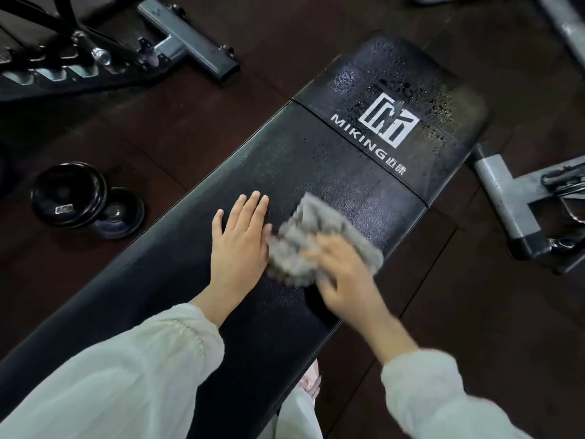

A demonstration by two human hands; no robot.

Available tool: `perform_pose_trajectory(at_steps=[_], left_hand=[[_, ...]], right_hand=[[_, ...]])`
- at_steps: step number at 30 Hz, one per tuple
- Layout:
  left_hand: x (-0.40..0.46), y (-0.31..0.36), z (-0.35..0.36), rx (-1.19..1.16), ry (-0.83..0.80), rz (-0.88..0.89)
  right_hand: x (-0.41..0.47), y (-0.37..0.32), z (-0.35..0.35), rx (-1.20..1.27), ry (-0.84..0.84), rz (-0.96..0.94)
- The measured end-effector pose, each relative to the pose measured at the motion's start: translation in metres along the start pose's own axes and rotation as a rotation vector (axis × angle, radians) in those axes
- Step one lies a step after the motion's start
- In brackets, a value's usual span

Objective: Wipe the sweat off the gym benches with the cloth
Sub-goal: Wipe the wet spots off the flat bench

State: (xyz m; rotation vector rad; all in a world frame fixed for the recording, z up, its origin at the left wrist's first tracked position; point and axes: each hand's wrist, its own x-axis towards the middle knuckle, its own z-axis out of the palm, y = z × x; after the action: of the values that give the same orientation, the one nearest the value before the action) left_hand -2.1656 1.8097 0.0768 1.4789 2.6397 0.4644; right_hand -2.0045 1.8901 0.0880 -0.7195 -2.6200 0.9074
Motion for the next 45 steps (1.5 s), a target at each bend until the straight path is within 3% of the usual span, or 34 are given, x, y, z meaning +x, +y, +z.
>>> perform_pose_trajectory(at_steps=[2, 4, 7, 9, 11, 16, 18, 22, 26, 30, 33, 40, 45], left_hand=[[0.003, 0.004, -0.002, -0.011, -0.006, -0.051], [0.006, 0.009, -0.003, -0.024, -0.026, -0.083], [0.007, 0.009, -0.005, -0.039, -0.056, -0.097], [0.008, 0.007, -0.005, -0.032, -0.058, -0.092], [0.010, 0.006, -0.005, -0.009, -0.052, -0.087], [0.012, 0.008, -0.004, 0.036, -0.019, -0.112], [0.015, 0.005, -0.005, 0.036, -0.007, -0.140], [0.028, -0.015, -0.011, 0.047, -0.024, -0.238], [0.041, -0.026, -0.010, 0.063, -0.116, -0.231], [0.058, -0.022, -0.007, 0.087, -0.199, -0.124], [0.062, -0.023, -0.004, 0.069, -0.194, -0.140], [0.060, -0.025, -0.002, 0.079, -0.143, -0.111], [0.063, -0.026, -0.003, 0.034, -0.135, -0.121]], right_hand=[[-0.044, 0.003, 0.001, 0.029, 0.020, -0.021], [-0.061, 0.020, -0.007, 0.016, 0.148, 0.071], [-0.030, 0.054, -0.028, -0.081, 0.379, 0.266], [0.004, 0.067, -0.043, -0.112, 0.448, 0.371], [0.023, 0.062, -0.040, -0.083, 0.390, 0.341], [-0.016, 0.035, -0.023, -0.001, -0.060, -0.060], [-0.017, 0.052, -0.040, -0.013, -0.043, -0.040], [0.037, 0.077, -0.062, -0.098, 0.138, 0.196], [0.123, 0.055, -0.044, -0.102, 0.050, 0.323], [0.127, 0.018, -0.014, -0.057, -0.064, 0.164], [0.113, 0.034, -0.025, -0.065, -0.158, -0.001], [0.175, 0.046, -0.026, -0.101, 0.000, 0.177], [0.165, 0.030, -0.013, -0.047, -0.157, -0.058]])
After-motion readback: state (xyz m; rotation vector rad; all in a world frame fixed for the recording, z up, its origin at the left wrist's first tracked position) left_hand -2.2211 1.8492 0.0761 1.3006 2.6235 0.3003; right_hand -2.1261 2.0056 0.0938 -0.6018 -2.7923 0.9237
